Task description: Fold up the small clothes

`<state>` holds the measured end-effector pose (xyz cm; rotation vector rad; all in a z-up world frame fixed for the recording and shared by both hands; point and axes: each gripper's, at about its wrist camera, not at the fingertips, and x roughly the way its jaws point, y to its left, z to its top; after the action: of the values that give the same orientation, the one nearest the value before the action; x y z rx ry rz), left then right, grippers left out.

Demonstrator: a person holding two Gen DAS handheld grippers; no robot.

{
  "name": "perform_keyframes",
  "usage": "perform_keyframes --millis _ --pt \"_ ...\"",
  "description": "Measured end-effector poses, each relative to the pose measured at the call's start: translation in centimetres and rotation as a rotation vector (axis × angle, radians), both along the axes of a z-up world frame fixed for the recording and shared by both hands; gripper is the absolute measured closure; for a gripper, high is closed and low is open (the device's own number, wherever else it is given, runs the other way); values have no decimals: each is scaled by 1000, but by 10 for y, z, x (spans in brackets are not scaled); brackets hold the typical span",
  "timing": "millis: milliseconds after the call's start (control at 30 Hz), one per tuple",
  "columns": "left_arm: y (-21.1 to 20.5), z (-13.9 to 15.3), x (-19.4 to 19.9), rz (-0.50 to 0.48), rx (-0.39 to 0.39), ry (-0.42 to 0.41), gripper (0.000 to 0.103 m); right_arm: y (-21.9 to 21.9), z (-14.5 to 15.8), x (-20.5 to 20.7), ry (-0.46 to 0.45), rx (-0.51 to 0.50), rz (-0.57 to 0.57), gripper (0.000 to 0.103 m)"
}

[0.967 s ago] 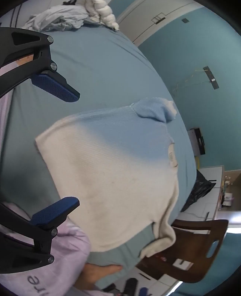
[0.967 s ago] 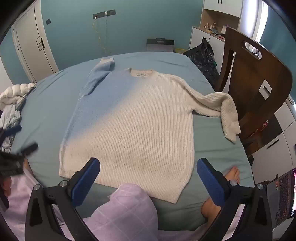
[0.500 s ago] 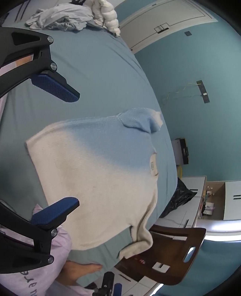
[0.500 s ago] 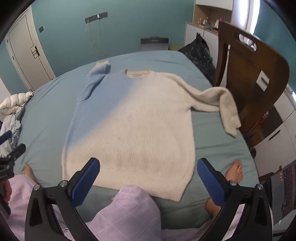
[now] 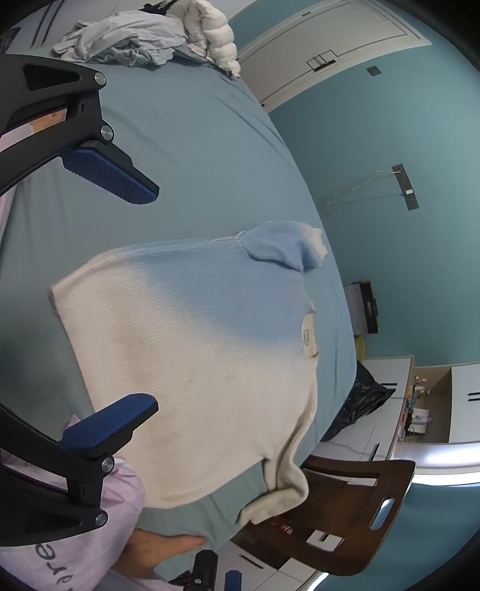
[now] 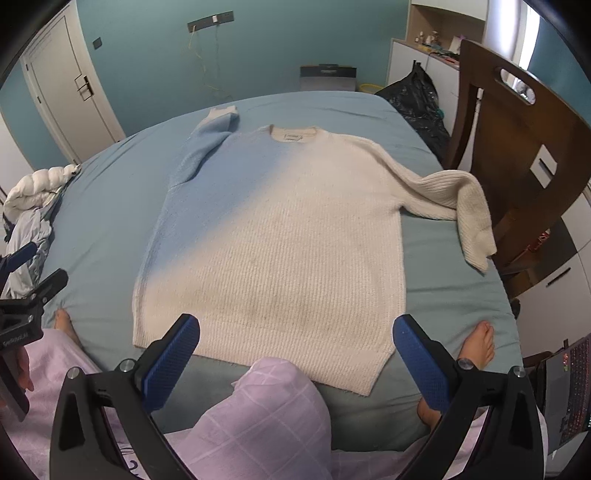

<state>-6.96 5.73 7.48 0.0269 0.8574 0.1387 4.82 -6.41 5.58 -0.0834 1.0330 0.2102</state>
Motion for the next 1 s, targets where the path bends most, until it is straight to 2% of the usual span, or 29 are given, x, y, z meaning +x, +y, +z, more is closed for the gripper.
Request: perform_keyframes --millis 67,100,233,300,500,600,1000 --pt "20 13 5 -11 9 10 0 0 -1 0 4 8 1 1" --pt "23 31 12 -22 20 18 0 1 -2 0 8 7 1 1" --pt "27 49 -2 -22 26 27 0 3 -4 0 14 5 8 1" --pt "33 70 7 -44 41 51 0 3 -4 -1 8 -2 6 1" --pt "39 95 16 -62 51 74 0 1 -7 1 26 8 -4 1" --pt "51 97 25 -66 38 97 0 0 -7 1 30 12 -9 1" --pt "57 73 41 -65 26 125 0 0 -9 2 41 13 -6 1"
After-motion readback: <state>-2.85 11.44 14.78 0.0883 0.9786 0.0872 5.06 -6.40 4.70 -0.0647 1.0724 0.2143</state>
